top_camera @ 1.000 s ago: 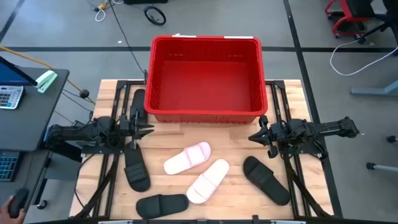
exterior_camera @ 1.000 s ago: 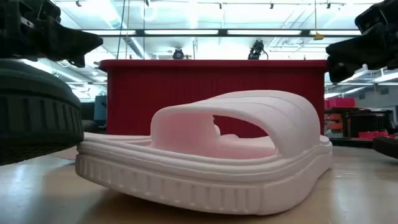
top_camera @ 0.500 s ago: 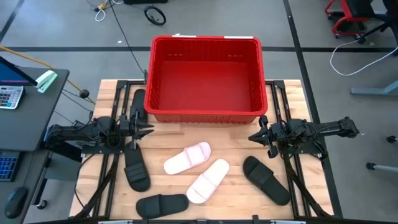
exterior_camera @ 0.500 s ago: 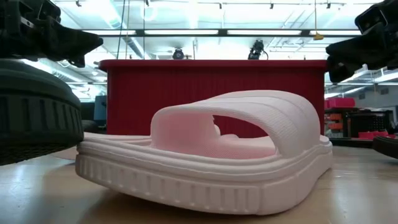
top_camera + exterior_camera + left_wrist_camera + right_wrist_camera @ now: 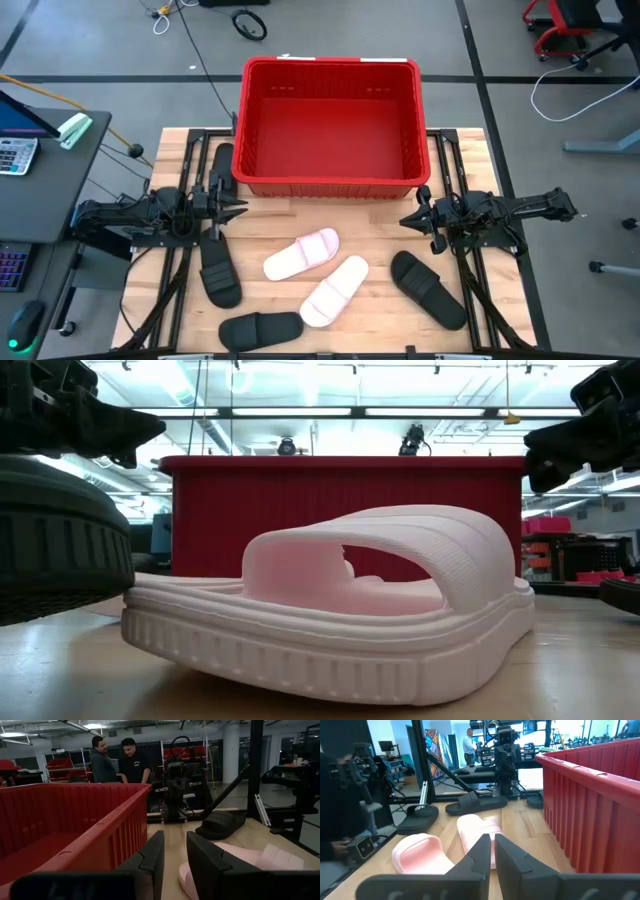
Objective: Pick and place slides into bin
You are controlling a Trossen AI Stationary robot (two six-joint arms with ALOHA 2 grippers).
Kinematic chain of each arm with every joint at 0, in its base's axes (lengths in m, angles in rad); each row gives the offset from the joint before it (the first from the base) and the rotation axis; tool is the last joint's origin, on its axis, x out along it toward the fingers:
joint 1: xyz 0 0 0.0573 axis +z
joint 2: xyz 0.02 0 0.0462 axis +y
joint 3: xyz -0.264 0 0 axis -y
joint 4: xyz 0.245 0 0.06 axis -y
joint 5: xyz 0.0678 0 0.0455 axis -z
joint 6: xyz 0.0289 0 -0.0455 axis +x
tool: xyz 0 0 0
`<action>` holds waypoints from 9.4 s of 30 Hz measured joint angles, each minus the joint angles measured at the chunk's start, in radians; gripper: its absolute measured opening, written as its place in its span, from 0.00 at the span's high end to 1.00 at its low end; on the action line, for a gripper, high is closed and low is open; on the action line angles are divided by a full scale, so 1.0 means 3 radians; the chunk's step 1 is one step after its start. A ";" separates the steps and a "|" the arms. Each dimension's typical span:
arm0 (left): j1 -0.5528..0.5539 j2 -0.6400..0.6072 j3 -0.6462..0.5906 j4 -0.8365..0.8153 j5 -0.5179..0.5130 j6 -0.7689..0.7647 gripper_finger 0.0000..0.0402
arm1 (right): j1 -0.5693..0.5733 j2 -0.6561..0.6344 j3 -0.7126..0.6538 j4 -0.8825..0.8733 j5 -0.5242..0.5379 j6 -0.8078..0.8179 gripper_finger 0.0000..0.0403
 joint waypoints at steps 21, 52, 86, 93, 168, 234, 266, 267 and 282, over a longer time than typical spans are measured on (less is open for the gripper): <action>0.0000 0.0000 0.0000 0.0049 -0.0001 -0.0001 0.78 | 0.0000 -0.0001 0.0001 0.0001 0.0000 0.0000 0.92; 0.0001 0.0160 0.1236 -0.1120 -0.0649 -0.0687 0.83 | 0.0000 0.0000 0.0000 0.0001 0.0001 0.0000 0.92; 0.0000 0.2907 0.2269 -0.4526 -0.1210 -0.1967 0.84 | -0.0002 0.0000 0.0001 0.0400 0.0030 -0.0265 0.92; 0.0000 0.3282 0.2270 -0.4081 -0.1408 -0.2296 0.83 | -0.0003 -0.0001 0.0001 0.0945 0.0030 -0.0550 0.92; -0.0206 0.3691 0.1398 -0.2945 -0.1353 -0.3131 0.96 | -0.0001 0.0138 0.0000 0.0963 -0.0102 -0.0165 0.92; 0.0900 0.4425 0.5081 -0.3992 -0.1511 0.0442 0.97 | 0.0000 0.0137 0.0000 0.0961 -0.0098 0.0153 0.92; 0.1593 0.6030 0.5077 -0.4178 -0.0779 0.0521 0.91 | 0.0000 0.0139 0.0000 0.0912 -0.0100 0.0192 0.92; 0.1591 0.6030 0.5077 -0.4173 -0.0780 0.0521 0.90 | 0.0000 0.0139 0.0000 0.0901 -0.0101 0.0221 0.92; 0.1588 0.6015 0.5079 -0.4214 -0.0968 0.0524 0.57 | 0.0000 0.0139 0.0000 0.0874 -0.0101 0.0268 0.92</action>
